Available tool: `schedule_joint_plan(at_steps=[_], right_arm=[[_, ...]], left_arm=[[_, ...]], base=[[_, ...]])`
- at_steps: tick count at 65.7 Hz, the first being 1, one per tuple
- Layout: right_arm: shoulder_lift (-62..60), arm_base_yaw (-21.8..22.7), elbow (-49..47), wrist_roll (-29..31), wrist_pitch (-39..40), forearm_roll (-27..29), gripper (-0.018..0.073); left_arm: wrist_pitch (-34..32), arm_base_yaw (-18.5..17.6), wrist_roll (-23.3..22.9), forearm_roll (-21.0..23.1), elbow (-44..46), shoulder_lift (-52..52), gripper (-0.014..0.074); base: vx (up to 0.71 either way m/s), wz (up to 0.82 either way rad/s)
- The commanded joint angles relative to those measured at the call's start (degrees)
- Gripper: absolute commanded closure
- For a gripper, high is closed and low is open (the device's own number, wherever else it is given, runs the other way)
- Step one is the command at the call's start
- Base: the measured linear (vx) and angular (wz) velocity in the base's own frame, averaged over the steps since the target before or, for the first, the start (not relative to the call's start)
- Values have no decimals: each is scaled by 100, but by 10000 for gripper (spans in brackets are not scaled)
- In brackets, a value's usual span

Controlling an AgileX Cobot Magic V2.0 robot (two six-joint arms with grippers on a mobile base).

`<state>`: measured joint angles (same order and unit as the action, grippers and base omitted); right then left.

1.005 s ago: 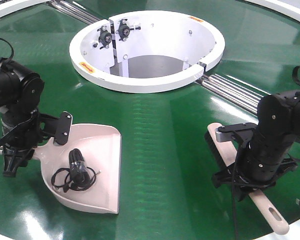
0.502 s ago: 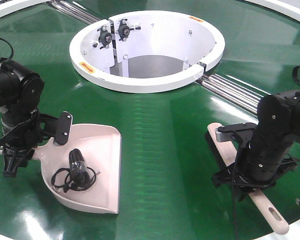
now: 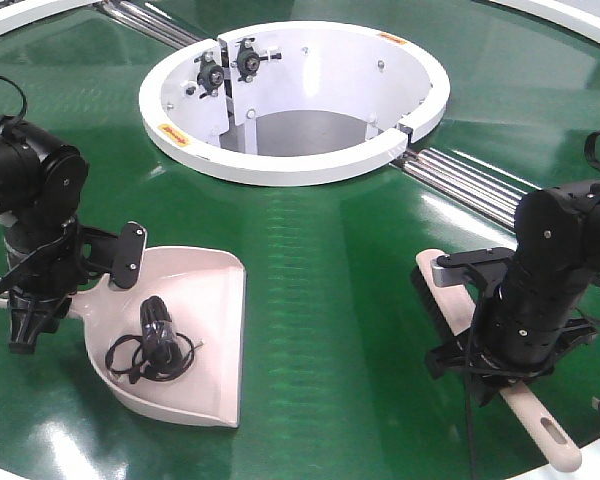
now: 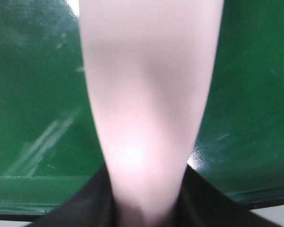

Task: Clean and inspect green conveyor with broom and dustpan
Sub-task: 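Open both grippers, releasing brush and dustpan, and lift away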

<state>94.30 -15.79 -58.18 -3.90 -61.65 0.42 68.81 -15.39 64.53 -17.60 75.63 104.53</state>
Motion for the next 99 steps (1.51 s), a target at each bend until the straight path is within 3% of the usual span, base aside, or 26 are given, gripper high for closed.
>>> schedule_joint_plan(at_steps=[1,18,38,48,57,73,99], right_arm=[[-226,33,-131,74,-63,-42,561],[-226,33,-131,48,-91,-11,548],[-226,33,-131,36,-123,-11,442],[-226,33,-131,34,-82,1,356],[-226,33,-131,8,-41,1,246],[-226,33,-141,-16,84,-42,75],[-1054,33,-165,3,502,-42,64]], left_arm=[[-119,-20,-336,141,149,-265,596],[-259,-20,-738,165,149,-265,496],[-94,-1,-751,319,149,-265,204],[-42,-1,-751,509,149,-274,109],[88,-1,-850,716,149,-274,89],[249,-1,-1365,703,149,-337,90],[259,-1,-1541,1119,149,-916,90]], base=[[0,0],[0,0],[0,0],[0,0],[0,0],[0,0],[0,0]])
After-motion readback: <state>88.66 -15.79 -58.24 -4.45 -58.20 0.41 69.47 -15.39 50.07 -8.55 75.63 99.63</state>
